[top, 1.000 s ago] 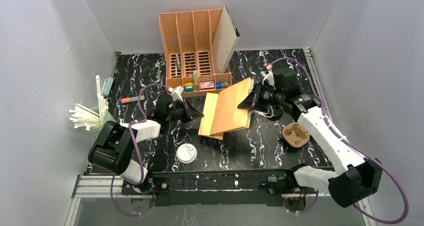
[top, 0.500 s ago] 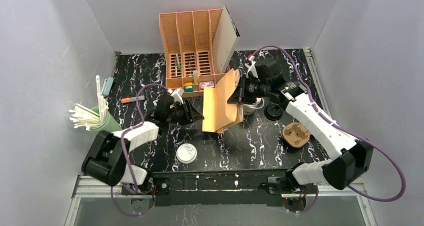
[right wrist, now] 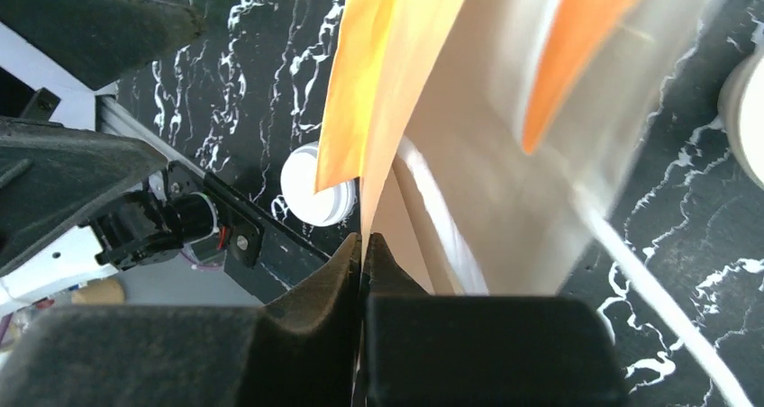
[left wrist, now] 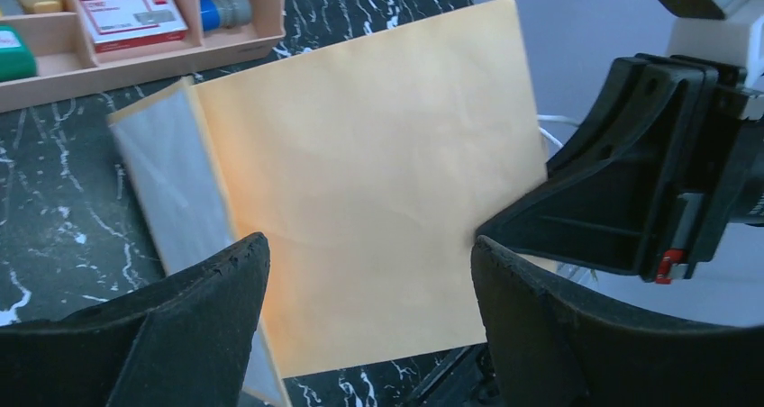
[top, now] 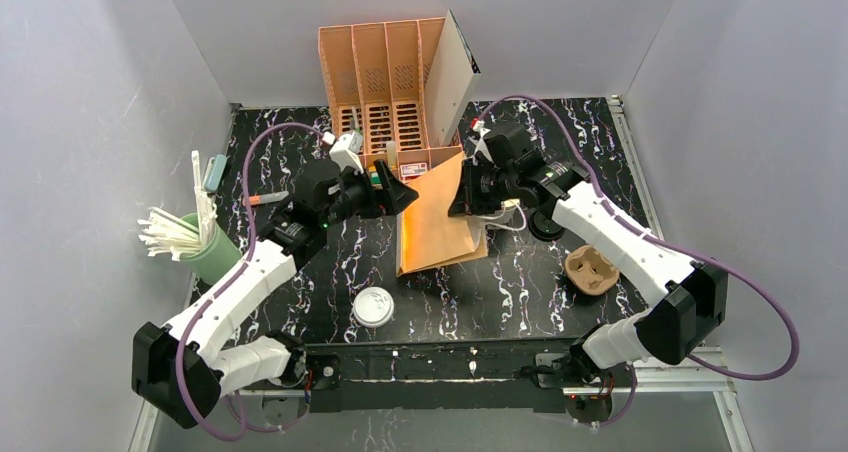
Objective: Pack the takeout coffee
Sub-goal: Open the takeout bag at the center of the board.
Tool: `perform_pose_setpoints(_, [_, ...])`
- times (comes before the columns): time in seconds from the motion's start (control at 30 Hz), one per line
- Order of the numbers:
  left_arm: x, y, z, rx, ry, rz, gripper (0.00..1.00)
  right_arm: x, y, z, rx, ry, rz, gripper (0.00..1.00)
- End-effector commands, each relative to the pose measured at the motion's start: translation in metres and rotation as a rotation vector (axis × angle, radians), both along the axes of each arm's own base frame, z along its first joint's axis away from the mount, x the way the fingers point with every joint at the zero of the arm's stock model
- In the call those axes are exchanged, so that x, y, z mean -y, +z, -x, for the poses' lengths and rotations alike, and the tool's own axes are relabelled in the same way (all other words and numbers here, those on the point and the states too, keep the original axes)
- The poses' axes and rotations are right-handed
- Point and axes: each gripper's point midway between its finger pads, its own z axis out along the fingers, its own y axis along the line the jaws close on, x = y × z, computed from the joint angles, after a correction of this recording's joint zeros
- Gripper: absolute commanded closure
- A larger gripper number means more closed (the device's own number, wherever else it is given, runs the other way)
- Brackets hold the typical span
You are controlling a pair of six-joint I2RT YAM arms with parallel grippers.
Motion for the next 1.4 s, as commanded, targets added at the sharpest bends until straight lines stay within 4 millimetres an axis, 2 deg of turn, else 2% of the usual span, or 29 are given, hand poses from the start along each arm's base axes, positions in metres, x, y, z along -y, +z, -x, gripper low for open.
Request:
perform_pose_setpoints(0.0, [0.023, 0.016, 0.011, -0.032, -0.077, 0.026, 0.22, -0.017, 0.031, 0.0, 0.121, 0.096, -0.082, 0.85])
perform_pose_setpoints(0.13, [0.039, 0.022, 0.015, -0.024, -0.115, 0.05, 0.22, -0.024, 0.04, 0.004, 0.166, 0.138, -0.149, 0.8])
perform_pose_setpoints(0.23, [0.039, 0.014, 0.015, -0.036, -0.111, 0.037, 0.21, -0.03, 0.043, 0.006, 0.179, 0.169, -0.194, 0.79])
perform_pose_setpoints(0.27, [0.04, 0.018, 0.013, -0.018, -0.104, 0.047, 0.21, -0.033, 0.043, 0.008, 0.18, 0.185, -0.207, 0.79])
perform_pose_setpoints(0.3, [0.04, 0.02, 0.011, -0.011, -0.101, 0.049, 0.2, -0.034, 0.043, 0.01, 0.186, 0.203, -0.217, 0.81])
perform_pose_setpoints(0.37, [0.041, 0.026, 0.01, -0.012, -0.092, 0.065, 0.2, -0.036, 0.039, 0.01, 0.203, 0.223, -0.222, 0.95])
perform_pose_setpoints(0.4, [0.041, 0.031, 0.009, -0.018, -0.079, 0.079, 0.18, -0.036, 0.038, 0.01, 0.217, 0.237, -0.22, 0.99])
perform_pose_setpoints(0.6, [0.037, 0.056, 0.001, -0.027, 0.006, 0.153, 0.14, -0.036, 0.048, 0.014, 0.381, 0.308, -0.245, 0.99])
perform_pose_setpoints(0.8, [0.038, 0.069, -0.004, -0.043, 0.049, 0.22, 0.15, -0.033, 0.058, 0.014, 0.487, 0.328, -0.226, 0.99])
perform_pose_setpoints(1.0, [0.05, 0.067, -0.007, -0.064, 0.073, 0.229, 0.21, -0.04, 0.058, 0.014, 0.546, 0.334, -0.174, 0.99])
perform_pose_setpoints(1.2, [0.048, 0.072, -0.014, -0.029, 0.11, 0.211, 0.23, -0.048, 0.054, 0.018, 0.565, 0.343, -0.127, 0.99])
perform_pose_setpoints(1.37, [0.044, 0.058, -0.018, -0.033, 0.141, 0.088, 0.37, -0.053, 0.052, 0.019, 0.571, 0.338, -0.11, 0.99])
